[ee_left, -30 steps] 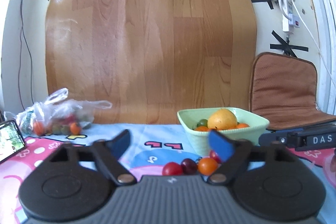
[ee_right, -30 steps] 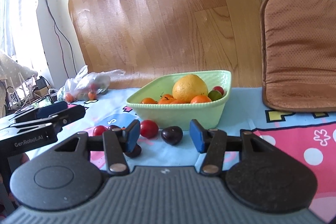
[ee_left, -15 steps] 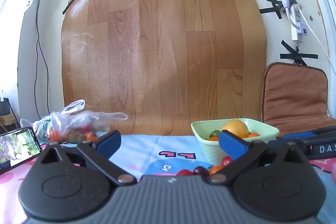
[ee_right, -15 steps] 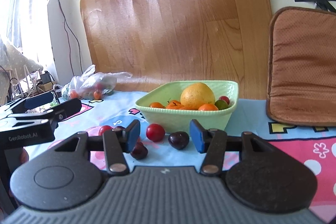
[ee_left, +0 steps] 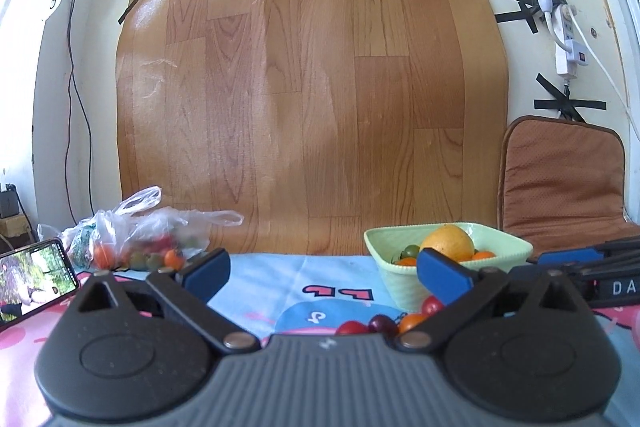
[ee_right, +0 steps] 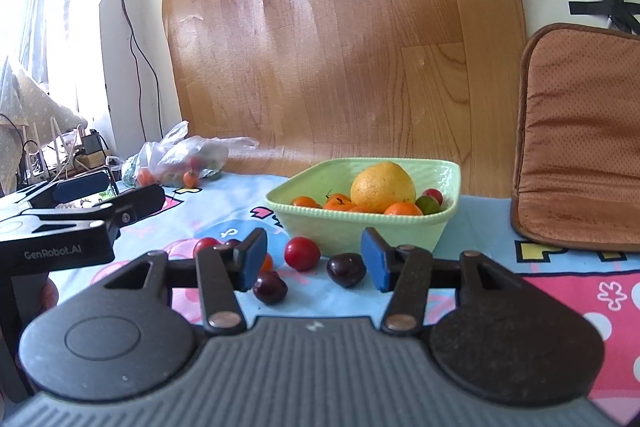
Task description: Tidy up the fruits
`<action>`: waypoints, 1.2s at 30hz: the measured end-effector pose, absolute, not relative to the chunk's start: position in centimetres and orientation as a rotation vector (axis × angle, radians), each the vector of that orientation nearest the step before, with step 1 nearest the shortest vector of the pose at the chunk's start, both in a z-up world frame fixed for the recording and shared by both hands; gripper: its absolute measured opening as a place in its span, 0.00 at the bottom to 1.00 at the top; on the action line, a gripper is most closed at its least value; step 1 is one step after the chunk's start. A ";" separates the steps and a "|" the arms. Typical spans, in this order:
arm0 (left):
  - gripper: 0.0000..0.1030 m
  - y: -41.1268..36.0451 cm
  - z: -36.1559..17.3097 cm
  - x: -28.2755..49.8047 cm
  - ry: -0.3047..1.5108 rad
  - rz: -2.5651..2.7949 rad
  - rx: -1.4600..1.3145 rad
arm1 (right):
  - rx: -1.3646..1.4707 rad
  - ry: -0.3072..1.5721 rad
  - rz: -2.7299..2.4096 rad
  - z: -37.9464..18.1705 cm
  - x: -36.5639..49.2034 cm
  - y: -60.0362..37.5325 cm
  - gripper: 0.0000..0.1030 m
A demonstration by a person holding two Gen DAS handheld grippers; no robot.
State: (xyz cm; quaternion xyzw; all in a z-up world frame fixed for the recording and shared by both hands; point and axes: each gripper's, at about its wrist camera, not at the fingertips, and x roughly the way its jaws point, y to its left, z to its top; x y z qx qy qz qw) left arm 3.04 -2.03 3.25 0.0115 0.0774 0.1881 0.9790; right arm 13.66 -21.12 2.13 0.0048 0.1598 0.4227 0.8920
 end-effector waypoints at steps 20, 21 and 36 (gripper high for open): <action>0.98 -1.8 3.2 3.3 0.173 0.388 0.008 | -0.005 0.318 0.892 2.1 13.4 -20.9 0.53; 0.97 -1.7 3.1 3.3 0.174 0.389 0.007 | -0.006 0.317 0.893 2.1 13.4 -20.9 0.53; 0.89 -1.2 3.1 3.1 0.221 0.380 0.023 | -0.017 0.309 0.910 2.2 13.2 -20.8 0.53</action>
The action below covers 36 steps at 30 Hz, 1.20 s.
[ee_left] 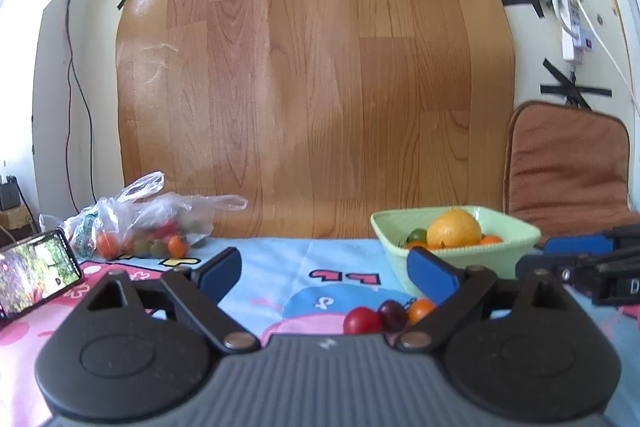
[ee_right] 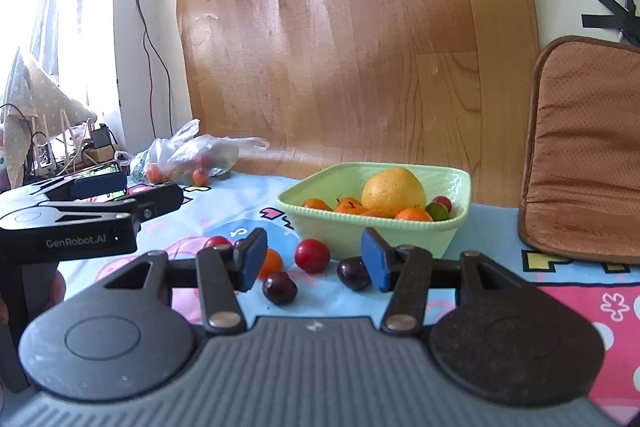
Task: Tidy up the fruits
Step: 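Move both open tools toward the cherry tomatoes on the cloth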
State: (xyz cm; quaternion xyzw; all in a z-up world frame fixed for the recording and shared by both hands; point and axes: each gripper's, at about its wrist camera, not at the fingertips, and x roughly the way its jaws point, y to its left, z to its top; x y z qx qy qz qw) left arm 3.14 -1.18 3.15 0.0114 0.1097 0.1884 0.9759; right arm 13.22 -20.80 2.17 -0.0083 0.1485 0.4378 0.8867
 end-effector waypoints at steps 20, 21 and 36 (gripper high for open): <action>0.57 3.9 2.3 5.6 0.496 0.150 -0.142 | -0.278 0.427 1.062 2.6 14.1 -15.2 0.46; 0.57 4.0 2.2 5.9 0.508 0.142 -0.143 | -0.299 0.423 1.066 2.5 14.3 -14.7 0.46; 0.57 3.0 2.5 6.7 0.494 0.086 -0.115 | -0.384 0.476 1.094 1.2 15.9 -12.2 0.41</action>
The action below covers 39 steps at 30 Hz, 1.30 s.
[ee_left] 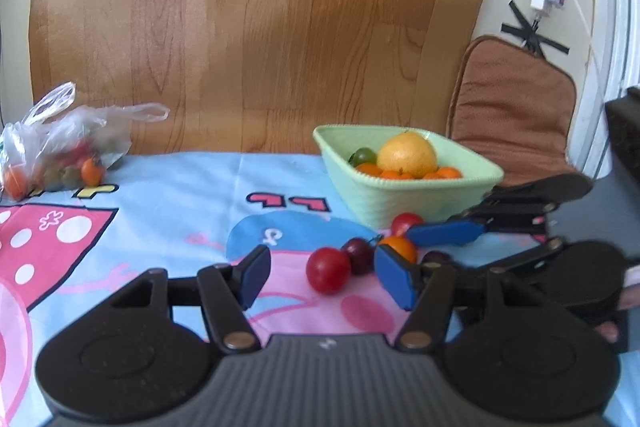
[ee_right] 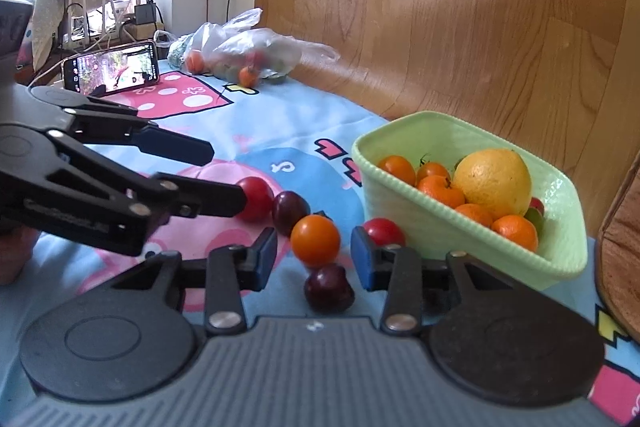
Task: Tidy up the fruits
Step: 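Move both open tools toward the cherry tomatoes on the cloth, then grasp an orange cherry tomato with the left tool while the right grasps a dark one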
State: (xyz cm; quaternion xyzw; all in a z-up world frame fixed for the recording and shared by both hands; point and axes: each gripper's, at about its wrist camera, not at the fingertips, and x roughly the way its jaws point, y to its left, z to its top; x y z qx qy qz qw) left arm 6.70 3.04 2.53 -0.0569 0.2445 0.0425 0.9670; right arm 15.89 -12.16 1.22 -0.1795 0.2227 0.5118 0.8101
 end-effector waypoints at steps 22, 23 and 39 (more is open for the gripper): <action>0.48 0.6 1.9 6.8 0.544 -0.068 -0.190 | -0.454 0.355 1.184 1.2 13.1 -15.6 0.44; 0.48 0.5 1.9 6.9 0.545 -0.070 -0.189 | -0.441 0.364 1.183 1.2 13.3 -15.7 0.45; 0.46 -1.6 1.3 8.5 0.585 -0.104 -0.159 | -0.367 0.506 1.136 0.7 15.8 -18.8 0.48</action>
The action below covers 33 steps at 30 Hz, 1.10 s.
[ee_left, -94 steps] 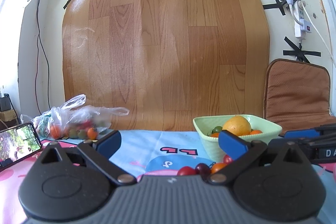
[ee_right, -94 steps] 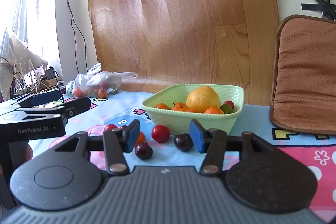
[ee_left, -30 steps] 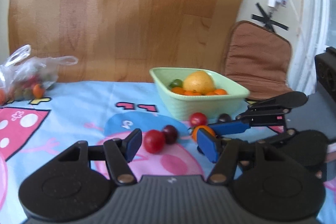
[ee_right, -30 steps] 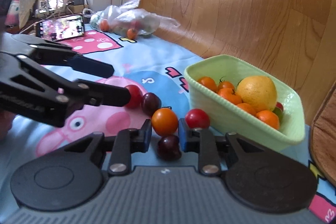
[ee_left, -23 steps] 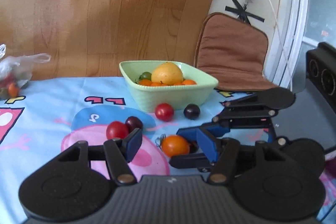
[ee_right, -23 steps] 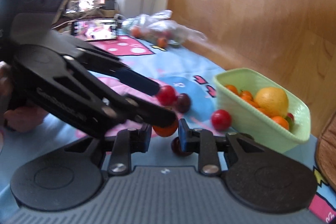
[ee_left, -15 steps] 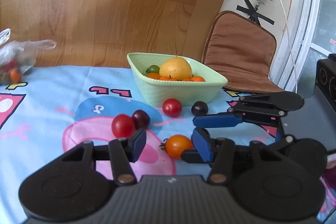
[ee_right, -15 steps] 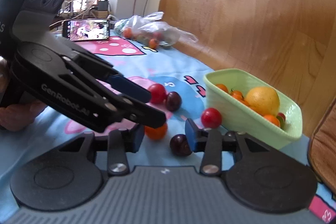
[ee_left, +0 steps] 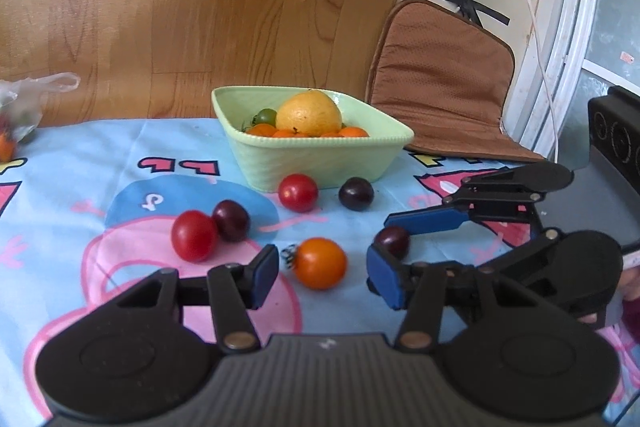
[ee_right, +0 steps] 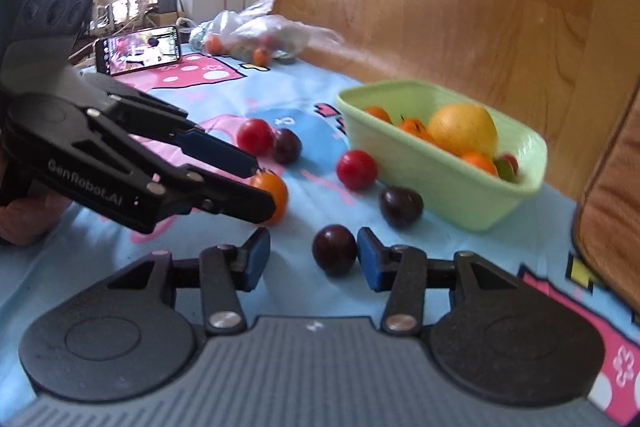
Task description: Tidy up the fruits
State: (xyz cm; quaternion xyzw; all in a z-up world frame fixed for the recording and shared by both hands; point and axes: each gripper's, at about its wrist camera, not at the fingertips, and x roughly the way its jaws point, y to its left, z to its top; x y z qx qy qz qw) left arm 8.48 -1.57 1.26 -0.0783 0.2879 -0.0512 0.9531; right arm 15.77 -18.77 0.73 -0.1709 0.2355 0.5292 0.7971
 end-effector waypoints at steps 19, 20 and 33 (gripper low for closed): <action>0.31 -1.8 1.3 8.4 0.543 -0.078 -0.172 | -0.207 0.579 1.050 0.6 17.7 -20.0 0.25; 0.31 -1.9 1.3 8.4 0.542 -0.080 -0.165 | -0.191 0.593 1.040 0.5 18.0 -20.2 0.25; 0.31 -1.7 1.1 8.8 0.574 -0.085 -0.179 | -0.199 0.602 1.053 0.4 18.0 -20.0 0.25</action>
